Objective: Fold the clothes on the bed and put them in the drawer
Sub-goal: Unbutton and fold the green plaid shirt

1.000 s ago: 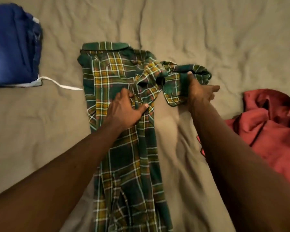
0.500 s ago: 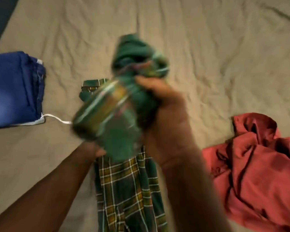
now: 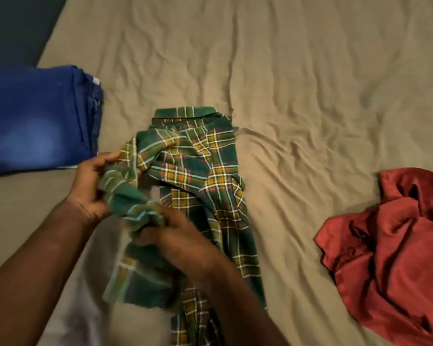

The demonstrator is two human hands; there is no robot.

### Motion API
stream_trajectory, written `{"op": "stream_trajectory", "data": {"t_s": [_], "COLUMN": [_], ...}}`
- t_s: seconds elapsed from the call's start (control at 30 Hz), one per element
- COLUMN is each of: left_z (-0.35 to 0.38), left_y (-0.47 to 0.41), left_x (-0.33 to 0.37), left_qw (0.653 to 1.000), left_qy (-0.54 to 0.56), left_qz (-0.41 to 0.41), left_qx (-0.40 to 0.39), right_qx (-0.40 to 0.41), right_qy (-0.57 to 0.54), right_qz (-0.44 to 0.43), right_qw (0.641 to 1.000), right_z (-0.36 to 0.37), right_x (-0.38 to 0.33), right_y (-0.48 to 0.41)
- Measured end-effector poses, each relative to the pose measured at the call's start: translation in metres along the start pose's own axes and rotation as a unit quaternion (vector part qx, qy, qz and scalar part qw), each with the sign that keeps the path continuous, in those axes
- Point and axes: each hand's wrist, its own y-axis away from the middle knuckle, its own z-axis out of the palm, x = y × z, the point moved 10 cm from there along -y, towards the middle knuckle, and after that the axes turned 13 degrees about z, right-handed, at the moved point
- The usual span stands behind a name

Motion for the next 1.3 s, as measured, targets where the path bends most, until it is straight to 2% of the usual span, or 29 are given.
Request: {"op": "stream_trajectory", "data": {"t_s": [0.07, 0.13, 0.2, 0.23, 0.27, 0.3, 0.33, 0.37, 0.4, 0.43, 0.47, 0.5, 0.57, 0.63, 0.67, 0.7, 0.77, 0.83, 0.87, 0.93, 1.0, 1.1, 1.13, 1.23, 1.3], "left_z": [0.041, 0.049, 0.055, 0.055, 0.059, 0.061, 0.064, 0.071, 0.084, 0.098, 0.106, 0.110, 0.108, 0.094, 0.081, 0.064, 0.041, 0.034, 0.035, 0.035, 0.035, 0.031, 0.028, 0.025, 0.027], "left_y": [0.028, 0.034, 0.036, 0.035, 0.037, 0.039, 0.041, 0.046, 0.056, 0.067, 0.074, 0.081, 0.088, 0.092, 0.095, 0.091, 0.080, 0.066, 0.060, 0.050, 0.044, 0.039, 0.037, 0.039, 0.067], "left_x": [-0.011, -0.017, -0.034, -0.039, -0.038, -0.035, -0.028, -0.025, -0.029, -0.036, -0.048, -0.061, -0.074, -0.064, -0.060, -0.062, -0.079, -0.096, -0.097, -0.092, -0.080, -0.071, -0.072, -0.082, -0.082], "left_qw": [0.998, 0.997, 0.998, 0.999, 0.996, 0.985, 0.953, 0.891, 0.809, 0.738, 0.697, 0.687, 0.716, 0.760, 0.790, 0.823, 0.890, 0.931, 0.940, 0.939, 0.913, 0.884, 0.882, 0.868, 0.846], "left_qy": [0.041, 0.058, 0.026, -0.012, -0.067, -0.144, -0.248, -0.388, -0.513, -0.591, -0.625, -0.632, -0.604, -0.567, -0.538, -0.504, -0.421, -0.343, -0.322, -0.321, -0.378, -0.418, -0.420, -0.455, -0.487], "left_qz": [-0.016, -0.012, -0.023, -0.008, 0.032, 0.092, 0.166, 0.228, 0.264, 0.289, 0.297, 0.288, 0.285, 0.305, 0.293, 0.256, 0.125, 0.019, 0.000, 0.024, 0.075, 0.128, 0.133, 0.146, 0.168], "left_qx": [-0.040, -0.052, -0.047, -0.038, -0.040, -0.038, -0.044, -0.067, -0.108, -0.150, -0.188, -0.215, -0.205, -0.090, -0.012, 0.054, 0.124, 0.122, 0.114, 0.118, 0.136, 0.167, 0.166, 0.137, 0.139], "right_qx": [-0.026, -0.045, -0.006, 0.040, 0.084, 0.113, 0.117, 0.127, 0.138, 0.152, 0.134, 0.136, 0.205, 0.311, 0.355, 0.392, 0.442, 0.469, 0.472, 0.455, 0.463, 0.527, 0.528, 0.464, 0.459], "right_qy": [-0.116, -0.220, -0.243, -0.217, -0.130, 0.012, 0.167, 0.272, 0.298, 0.292, 0.280, 0.285, 0.313, 0.370, 0.336, 0.278, 0.180, 0.170, 0.198, 0.279, 0.311, 0.220, 0.187, 0.144, 0.189], "right_qz": [0.032, 0.004, 0.008, 0.024, 0.033, 0.070, 0.103, 0.127, 0.156, 0.180, 0.211, 0.227, 0.221, 0.171, 0.125, 0.085, 0.042, 0.026, 0.032, 0.054, 0.045, -0.011, -0.009, 0.029, 0.050], "right_qw": [0.992, 0.974, 0.970, 0.975, 0.987, 0.991, 0.974, 0.945, 0.931, 0.927, 0.927, 0.921, 0.901, 0.859, 0.864, 0.873, 0.878, 0.866, 0.859, 0.844, 0.829, 0.821, 0.828, 0.874, 0.867], "right_z": [-0.012, -0.022, -0.035, -0.046, -0.056, -0.059, -0.055, -0.056, -0.062, -0.070, -0.066, -0.067, -0.085, -0.103, -0.109, -0.118, -0.134, -0.146, -0.147, -0.148, -0.158, -0.204, -0.214, -0.210, -0.196], "right_x": [0.003, -0.007, -0.006, 0.006, 0.020, 0.042, 0.061, 0.081, 0.098, 0.114, 0.120, 0.126, 0.122, 0.096, 0.077, 0.061, 0.027, -0.008, -0.023, -0.044, -0.066, -0.080, -0.074, -0.044, -0.015], "right_y": [0.011, 0.028, 0.048, 0.057, 0.065, 0.074, 0.083, 0.092, 0.101, 0.107, 0.109, 0.110, 0.108, 0.102, 0.100, 0.091, 0.062, 0.016, -0.007, -0.046, -0.059, -0.042, -0.035, -0.015, 0.012]}}
